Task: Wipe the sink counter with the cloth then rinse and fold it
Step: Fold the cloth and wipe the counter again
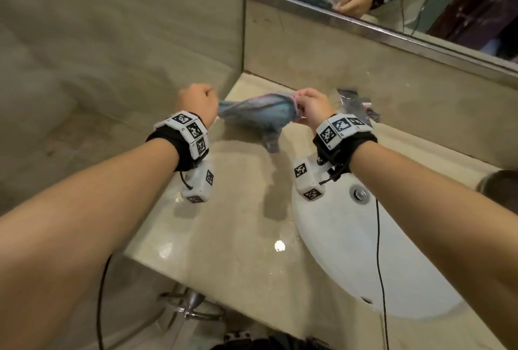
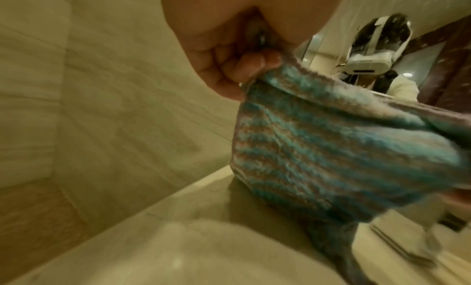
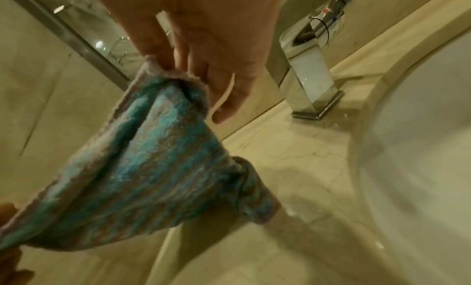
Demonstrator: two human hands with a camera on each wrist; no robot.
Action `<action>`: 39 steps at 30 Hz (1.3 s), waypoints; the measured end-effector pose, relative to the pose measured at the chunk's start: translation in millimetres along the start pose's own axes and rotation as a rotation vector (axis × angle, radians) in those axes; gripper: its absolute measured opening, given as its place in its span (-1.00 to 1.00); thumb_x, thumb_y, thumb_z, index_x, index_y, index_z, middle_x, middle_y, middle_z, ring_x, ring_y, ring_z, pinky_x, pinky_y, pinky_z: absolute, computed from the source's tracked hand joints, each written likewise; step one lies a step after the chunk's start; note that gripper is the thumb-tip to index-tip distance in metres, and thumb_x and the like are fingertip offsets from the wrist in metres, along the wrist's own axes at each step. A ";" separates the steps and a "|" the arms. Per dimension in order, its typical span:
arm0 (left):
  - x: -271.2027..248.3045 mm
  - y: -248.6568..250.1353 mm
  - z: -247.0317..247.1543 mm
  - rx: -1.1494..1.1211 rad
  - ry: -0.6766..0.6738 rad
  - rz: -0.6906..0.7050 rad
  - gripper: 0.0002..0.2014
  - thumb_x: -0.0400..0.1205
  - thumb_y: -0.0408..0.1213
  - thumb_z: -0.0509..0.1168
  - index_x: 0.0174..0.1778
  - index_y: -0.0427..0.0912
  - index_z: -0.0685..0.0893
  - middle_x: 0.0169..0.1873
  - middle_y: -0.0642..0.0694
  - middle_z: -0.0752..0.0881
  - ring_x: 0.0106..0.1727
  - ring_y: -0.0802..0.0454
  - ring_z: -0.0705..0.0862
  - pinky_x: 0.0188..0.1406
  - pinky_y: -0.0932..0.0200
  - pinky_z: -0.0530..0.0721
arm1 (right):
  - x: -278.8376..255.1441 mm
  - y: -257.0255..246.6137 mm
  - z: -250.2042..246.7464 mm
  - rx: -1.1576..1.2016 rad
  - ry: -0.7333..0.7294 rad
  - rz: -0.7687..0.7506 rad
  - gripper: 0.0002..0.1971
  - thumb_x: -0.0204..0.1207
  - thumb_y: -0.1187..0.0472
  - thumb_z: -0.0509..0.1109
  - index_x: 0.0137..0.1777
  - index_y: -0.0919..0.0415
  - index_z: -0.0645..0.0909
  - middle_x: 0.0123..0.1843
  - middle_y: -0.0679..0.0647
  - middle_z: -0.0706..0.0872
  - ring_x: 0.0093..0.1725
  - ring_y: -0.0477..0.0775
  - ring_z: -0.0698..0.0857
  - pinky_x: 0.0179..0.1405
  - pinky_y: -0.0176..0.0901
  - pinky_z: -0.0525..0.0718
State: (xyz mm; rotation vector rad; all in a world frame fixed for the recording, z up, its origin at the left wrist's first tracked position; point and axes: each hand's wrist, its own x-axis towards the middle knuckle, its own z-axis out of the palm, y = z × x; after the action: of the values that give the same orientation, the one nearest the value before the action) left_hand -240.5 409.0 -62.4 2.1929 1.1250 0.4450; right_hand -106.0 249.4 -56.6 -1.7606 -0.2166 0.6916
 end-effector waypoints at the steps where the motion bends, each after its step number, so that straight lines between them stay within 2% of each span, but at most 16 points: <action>1: -4.0 -2.5 -0.4 0.026 -0.038 -0.027 -0.73 0.55 -0.40 0.11 -0.23 -0.37 0.72 -0.21 -0.50 0.67 -0.22 -0.36 0.53 -0.15 -0.04 0.57 | -2.5 5.3 0.3 -0.047 -0.025 0.046 -0.64 0.59 0.50 0.11 -0.39 0.17 0.45 -0.33 0.09 0.53 -0.35 0.02 0.52 -0.34 -0.13 0.58; 5: -12.0 -14.5 13.6 -0.070 -0.310 -0.249 -0.75 0.57 -0.39 0.20 -0.45 -0.19 0.52 -0.35 -0.22 0.62 -0.31 -0.19 0.57 -0.08 0.06 0.71 | -8.9 28.1 0.2 -0.384 -0.238 0.221 -0.72 0.52 0.40 0.30 -0.40 0.20 0.68 -0.22 0.18 0.63 -0.19 0.14 0.61 -0.05 0.03 0.66; 7: -12.5 -16.8 20.4 -0.188 -0.380 -0.352 -0.77 0.59 -0.41 0.22 -0.41 -0.20 0.49 -0.41 -0.13 0.58 -0.41 -0.06 0.57 -0.20 0.17 0.68 | -10.2 36.2 -2.3 -0.367 -0.198 0.290 -0.87 0.50 0.36 0.32 -0.25 0.26 0.66 -0.20 0.22 0.65 -0.21 0.15 0.64 -0.12 -0.03 0.71; 8: -11.3 -17.8 25.9 -0.211 -0.396 -0.339 -0.80 0.61 -0.40 0.23 -0.36 -0.24 0.51 -0.40 -0.13 0.58 -0.41 -0.02 0.55 -0.29 0.24 0.61 | -10.2 40.5 -4.9 -0.315 -0.133 0.276 -0.86 0.52 0.38 0.29 -0.24 0.25 0.61 -0.23 0.18 0.63 -0.26 0.11 0.63 -0.21 -0.09 0.73; 9: -11.9 -15.3 29.4 -0.202 -0.415 -0.311 -0.85 0.64 -0.35 0.23 -0.24 -0.29 0.54 -0.31 -0.15 0.60 -0.37 -0.02 0.55 -0.35 0.26 0.54 | -9.8 44.6 -6.9 -0.254 -0.054 0.245 -0.85 0.55 0.39 0.25 -0.20 0.23 0.59 -0.24 0.15 0.61 -0.26 0.08 0.61 -0.23 -0.11 0.73; 10: -9.1 -16.5 37.4 -0.202 -0.417 -0.269 -0.86 0.65 -0.28 0.23 -0.04 -0.31 0.56 -0.16 -0.19 0.63 -0.27 -0.06 0.59 -0.30 0.27 0.55 | -10.1 48.3 -9.2 -0.260 0.013 0.199 -0.89 0.58 0.37 0.24 -0.07 0.24 0.60 -0.16 0.16 0.63 -0.19 0.10 0.63 -0.15 -0.09 0.71; 11: -8.6 -18.2 44.8 -0.222 -0.413 -0.244 -0.70 0.66 -0.22 0.22 0.26 -0.27 0.51 0.04 -0.21 0.64 -0.08 -0.13 0.66 -0.16 0.29 0.60 | -8.8 53.9 -12.1 -0.346 0.065 0.142 -0.82 0.60 0.30 0.24 0.15 0.25 0.57 0.01 0.20 0.65 -0.03 0.16 0.65 0.00 -0.07 0.66; 12: -12.0 -18.2 50.1 -0.223 -0.407 -0.244 -0.53 0.65 -0.18 0.22 0.47 -0.21 0.37 0.25 -0.24 0.60 0.17 -0.20 0.65 0.09 0.22 0.60 | -6.7 61.2 -14.0 -0.479 0.100 0.075 -0.69 0.62 0.22 0.23 0.33 0.25 0.49 0.22 0.23 0.63 0.17 0.20 0.63 0.17 -0.06 0.58; 13: -15.1 -20.9 56.3 -0.144 -0.391 -0.187 -0.44 0.65 -0.16 0.22 0.56 -0.19 0.26 0.38 -0.26 0.53 0.35 -0.23 0.56 0.29 0.12 0.52 | -7.3 66.7 -13.3 -0.613 0.101 -0.017 -0.61 0.64 0.16 0.22 0.44 0.23 0.41 0.38 0.23 0.55 0.34 0.20 0.56 0.32 -0.08 0.49; 14: -18.0 -23.5 63.5 -0.015 -0.390 -0.099 -0.43 0.65 -0.18 0.22 0.57 -0.18 0.24 0.43 -0.27 0.48 0.42 -0.23 0.50 0.37 0.06 0.46 | -9.9 72.4 -11.6 -0.739 0.056 -0.119 -0.57 0.64 0.14 0.22 0.49 0.21 0.37 0.49 0.21 0.46 0.46 0.19 0.47 0.43 -0.09 0.39; 16: -28.2 -30.4 77.8 0.200 -0.483 0.147 -0.50 0.65 -0.26 0.20 0.53 -0.20 0.33 0.47 -0.29 0.43 0.47 -0.22 0.44 0.46 0.02 0.37 | -12.2 89.8 -2.5 -0.976 -0.184 -0.288 -0.49 0.64 0.11 0.23 0.57 0.20 0.30 0.60 0.24 0.30 0.58 0.24 0.30 0.55 -0.04 0.23; 18: -34.3 -38.7 94.7 0.424 -0.627 0.325 -0.53 0.67 -0.24 0.17 0.51 -0.26 0.35 0.53 -0.34 0.31 0.57 -0.21 0.28 0.58 -0.02 0.18 | -15.8 108.7 7.8 -1.257 -0.422 -0.300 -0.39 0.66 0.03 0.18 0.65 0.17 0.12 0.65 0.31 0.11 0.64 0.30 0.12 0.60 0.04 0.10; 20: -32.2 -45.3 108.2 0.629 -0.680 0.393 -0.44 0.70 -0.20 0.11 0.60 -0.28 0.16 0.60 -0.39 0.12 0.64 -0.24 0.08 0.64 -0.10 -0.01 | -15.4 120.3 14.4 -1.410 -0.471 -0.204 -0.34 0.68 -0.07 0.06 0.68 0.06 -0.12 0.69 0.29 -0.09 0.68 0.29 -0.05 0.62 0.12 -0.01; 24: -13.1 -35.6 118.1 0.728 -0.687 0.375 -0.38 0.74 -0.17 0.03 0.65 -0.26 -0.09 0.64 -0.37 -0.11 0.67 -0.28 -0.12 0.62 -0.13 -0.21 | 4.9 113.5 18.2 -1.403 -0.387 -0.129 -0.38 0.68 -0.16 -0.10 0.67 -0.08 -0.21 0.71 0.18 -0.21 0.70 0.23 -0.15 0.62 0.21 -0.14; 33: 59.7 -1.0 147.7 0.759 -0.666 0.406 -0.40 0.75 -0.11 -0.05 0.66 -0.21 -0.12 0.65 -0.32 -0.16 0.68 -0.23 -0.15 0.62 -0.09 -0.25 | 89.6 90.6 12.3 -1.317 -0.276 -0.044 -0.42 0.68 -0.17 -0.11 0.65 -0.16 -0.18 0.71 0.13 -0.23 0.69 0.22 -0.19 0.61 0.27 -0.17; 39: 98.5 12.6 162.1 0.757 -0.655 0.434 -0.41 0.75 -0.08 -0.06 0.66 -0.17 -0.09 0.65 -0.30 -0.14 0.68 -0.23 -0.14 0.63 -0.14 -0.26 | 124.7 74.9 12.8 -1.297 -0.227 -0.012 -0.43 0.70 -0.12 -0.09 0.66 -0.13 -0.16 0.71 0.16 -0.22 0.69 0.26 -0.19 0.60 0.29 -0.16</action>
State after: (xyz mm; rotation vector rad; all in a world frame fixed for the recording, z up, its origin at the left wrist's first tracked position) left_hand -86.9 422.6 -173.8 2.9077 0.4714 -0.6138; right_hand -27.5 296.9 -170.3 -2.8768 -0.9975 0.8009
